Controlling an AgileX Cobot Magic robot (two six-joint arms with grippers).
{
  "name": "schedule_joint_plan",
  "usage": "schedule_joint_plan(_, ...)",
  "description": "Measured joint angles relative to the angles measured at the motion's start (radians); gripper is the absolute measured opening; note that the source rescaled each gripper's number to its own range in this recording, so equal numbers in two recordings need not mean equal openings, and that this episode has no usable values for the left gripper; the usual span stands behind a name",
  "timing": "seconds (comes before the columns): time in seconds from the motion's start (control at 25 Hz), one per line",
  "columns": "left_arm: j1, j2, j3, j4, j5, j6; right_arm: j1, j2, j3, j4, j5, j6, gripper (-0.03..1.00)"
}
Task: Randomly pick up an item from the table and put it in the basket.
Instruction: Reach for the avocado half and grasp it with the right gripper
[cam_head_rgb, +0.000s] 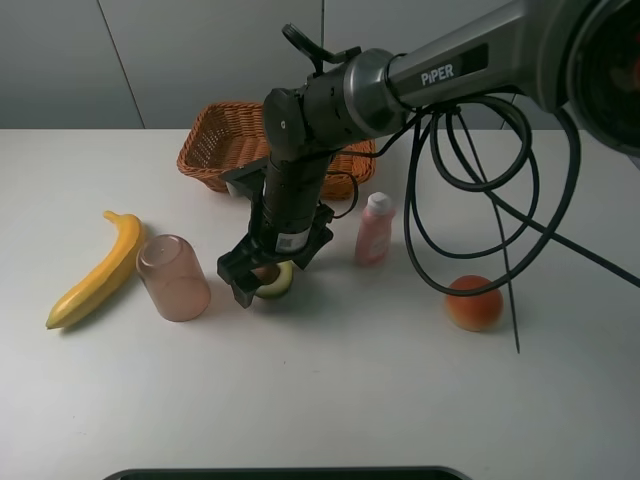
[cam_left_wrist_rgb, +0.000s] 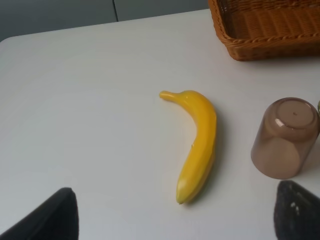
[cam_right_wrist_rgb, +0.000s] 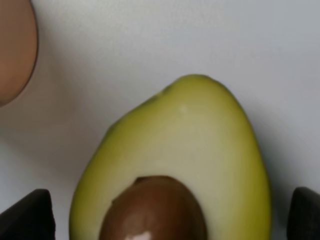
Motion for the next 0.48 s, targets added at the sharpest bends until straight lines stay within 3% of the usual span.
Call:
schedule_joint_plan(0.12,0.000,0.000,0.000,0.000,0.000,0.000,0.000,0.000,0.000,0.008,-0.002,0.000,1.00)
schedule_joint_plan(0.16,0.000,0.000,0.000,0.000,0.000,0.000,0.000,0.000,0.000,0.017,-0.004,0.000,0.98)
schedule_joint_plan(0.2,0.000,0.000,0.000,0.000,0.000,0.000,0.000,0.000,0.000,0.019,-0.004,0.000,0.88)
schedule_joint_plan(0.24,0.000,0.000,0.000,0.000,0.000,0.000,0.000,0.000,0.000,0.021,-0.004,0.000,0.66)
schedule_joint_plan(0.32,0.000,0.000,0.000,0.000,0.000,0.000,0.000,0.000,0.000,0.021,-0.004,0.000,0.00)
schedule_joint_plan(0.48,0.000,0.000,0.000,0.000,0.000,0.000,0.000,0.000,0.000,0.023,-0.006,-0.002,0.02)
